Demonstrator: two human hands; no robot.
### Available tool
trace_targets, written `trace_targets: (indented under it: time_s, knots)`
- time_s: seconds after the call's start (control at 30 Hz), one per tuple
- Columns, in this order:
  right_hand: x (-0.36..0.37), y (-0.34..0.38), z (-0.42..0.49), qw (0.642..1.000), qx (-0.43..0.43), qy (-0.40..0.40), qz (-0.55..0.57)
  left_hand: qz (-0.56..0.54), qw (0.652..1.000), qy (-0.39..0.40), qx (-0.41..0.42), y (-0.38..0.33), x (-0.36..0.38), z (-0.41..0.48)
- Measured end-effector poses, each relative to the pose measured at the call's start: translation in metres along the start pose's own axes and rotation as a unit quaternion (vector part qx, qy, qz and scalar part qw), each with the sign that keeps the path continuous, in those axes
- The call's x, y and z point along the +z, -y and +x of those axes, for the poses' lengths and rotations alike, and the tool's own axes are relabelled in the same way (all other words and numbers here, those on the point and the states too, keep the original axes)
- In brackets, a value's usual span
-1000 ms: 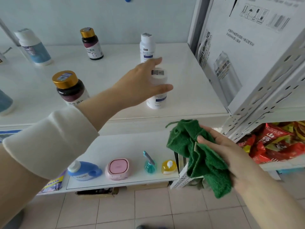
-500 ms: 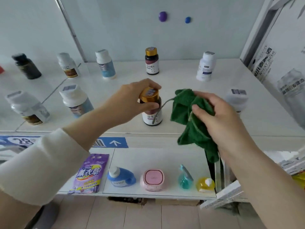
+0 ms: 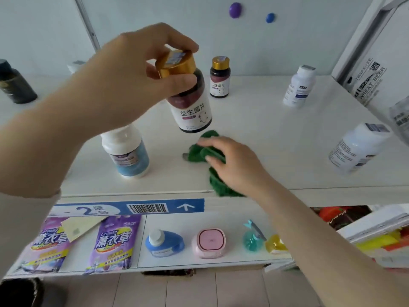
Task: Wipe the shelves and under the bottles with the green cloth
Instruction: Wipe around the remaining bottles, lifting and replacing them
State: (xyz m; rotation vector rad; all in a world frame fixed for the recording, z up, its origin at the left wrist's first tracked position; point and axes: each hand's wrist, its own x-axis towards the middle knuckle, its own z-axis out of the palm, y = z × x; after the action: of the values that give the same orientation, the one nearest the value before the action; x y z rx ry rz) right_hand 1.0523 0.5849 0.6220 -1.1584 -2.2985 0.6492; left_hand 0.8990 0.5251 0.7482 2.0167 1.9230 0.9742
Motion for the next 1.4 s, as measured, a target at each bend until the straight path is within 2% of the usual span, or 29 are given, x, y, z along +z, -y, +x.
trace_targets:
  time_s: [0.1, 0.17, 0.23, 0.37, 0.43, 0.5, 0.57, 0.67, 0.73, 0.8, 0.9, 0.97, 1.03, 1.07, 1.13, 1.23, 1.27, 1.33, 1.4]
  knots:
    - [0.014, 0.023, -0.03, 0.995, -0.084, 0.045, 0.031, 0.0, 1.0, 0.001, -0.003, 0.002, -0.002, 0.005]
    - [0.002, 0.014, -0.026, 0.994, -0.076, 0.06, 0.042, 0.004, 1.0, 0.017, -0.009, 0.001, -0.003, 0.006]
    - [-0.015, -0.013, -0.002, 0.998, -0.023, 0.043, 0.03, 0.009, 0.999, 0.033, -0.01, 0.0, -0.003, 0.008]
    - [-0.04, -0.072, 0.071, 0.985, 0.137, -0.079, -0.063, 0.03, 0.998, 0.045, -0.011, 0.001, -0.001, 0.005]
    - [-0.037, -0.078, 0.094, 0.979, 0.166, -0.09, -0.081, 0.04, 0.998, 0.041, -0.015, 0.003, -0.002, 0.002]
    - [-0.023, -0.062, 0.096, 0.987, 0.129, -0.06, -0.072, 0.051, 0.998, 0.023, -0.017, 0.006, -0.006, 0.002]
    - [-0.005, -0.034, 0.074, 0.999, 0.03, 0.012, -0.036, 0.057, 0.998, 0.009, -0.02, 0.009, -0.009, 0.004]
    - [0.007, 0.004, 0.018, 0.983, -0.12, 0.133, 0.046, 0.054, 0.998, 0.024, -0.026, 0.009, -0.007, 0.007]
    - [-0.002, 0.004, -0.001, 0.97, -0.151, 0.169, 0.082, 0.047, 0.998, 0.046, -0.021, 0.006, -0.002, 0.007]
    - [-0.02, -0.015, 0.001, 0.972, -0.132, 0.173, 0.086, 0.037, 0.997, 0.063, -0.018, 0.003, 0.005, 0.007]
    - [-0.043, -0.064, 0.04, 0.999, -0.013, 0.048, 0.005, 0.027, 0.995, 0.092, -0.012, -0.001, 0.017, 0.003]
    - [-0.049, -0.085, 0.07, 0.994, 0.082, -0.038, -0.058, 0.034, 0.994, 0.107, -0.008, -0.003, 0.024, 0.001]
    - [-0.04, -0.082, 0.081, 0.99, 0.103, -0.064, -0.076, 0.045, 0.993, 0.109, -0.004, -0.005, 0.027, 0.003]
    - [-0.032, -0.073, 0.078, 0.993, 0.089, -0.046, -0.069, 0.047, 0.993, 0.105, -0.002, -0.005, 0.027, 0.005]
    - [-0.019, -0.045, 0.048, 0.999, 0.011, 0.035, -0.034, 0.04, 0.995, 0.095, 0.001, -0.004, 0.023, 0.01]
    - [-0.018, -0.015, -0.013, 0.984, -0.115, 0.137, 0.025, 0.033, 0.997, 0.073, -0.002, -0.003, 0.019, 0.019]
    - [-0.024, -0.016, -0.024, 0.98, -0.123, 0.155, 0.034, 0.036, 0.997, 0.072, -0.002, -0.003, 0.019, 0.021]
    - [-0.041, -0.026, -0.026, 0.981, -0.085, 0.167, 0.054, 0.037, 0.996, 0.076, -0.001, -0.005, 0.021, 0.024]
    - [-0.056, -0.051, -0.007, 0.993, -0.028, 0.107, 0.047, 0.03, 0.995, 0.093, 0.001, -0.008, 0.027, 0.021]
